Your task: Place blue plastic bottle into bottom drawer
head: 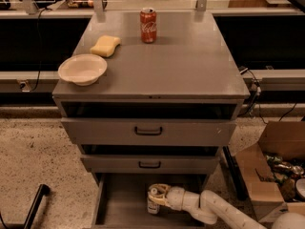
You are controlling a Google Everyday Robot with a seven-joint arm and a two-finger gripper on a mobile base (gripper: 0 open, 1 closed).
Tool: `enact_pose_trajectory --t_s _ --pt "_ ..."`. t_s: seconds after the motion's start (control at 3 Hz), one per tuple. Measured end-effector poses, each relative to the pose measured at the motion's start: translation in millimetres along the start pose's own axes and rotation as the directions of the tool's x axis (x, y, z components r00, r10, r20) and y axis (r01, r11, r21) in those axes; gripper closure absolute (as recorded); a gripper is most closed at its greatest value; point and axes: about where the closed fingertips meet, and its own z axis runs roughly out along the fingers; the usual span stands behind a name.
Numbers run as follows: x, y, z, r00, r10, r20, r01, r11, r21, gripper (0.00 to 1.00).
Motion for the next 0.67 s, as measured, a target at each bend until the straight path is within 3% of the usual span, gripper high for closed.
enact_pose_trajectory --t_s 0.67 --pt "-1.7 1.3 1.8 1.0 0.001 0.002 -0.001 1.0 -0.003 0.06"
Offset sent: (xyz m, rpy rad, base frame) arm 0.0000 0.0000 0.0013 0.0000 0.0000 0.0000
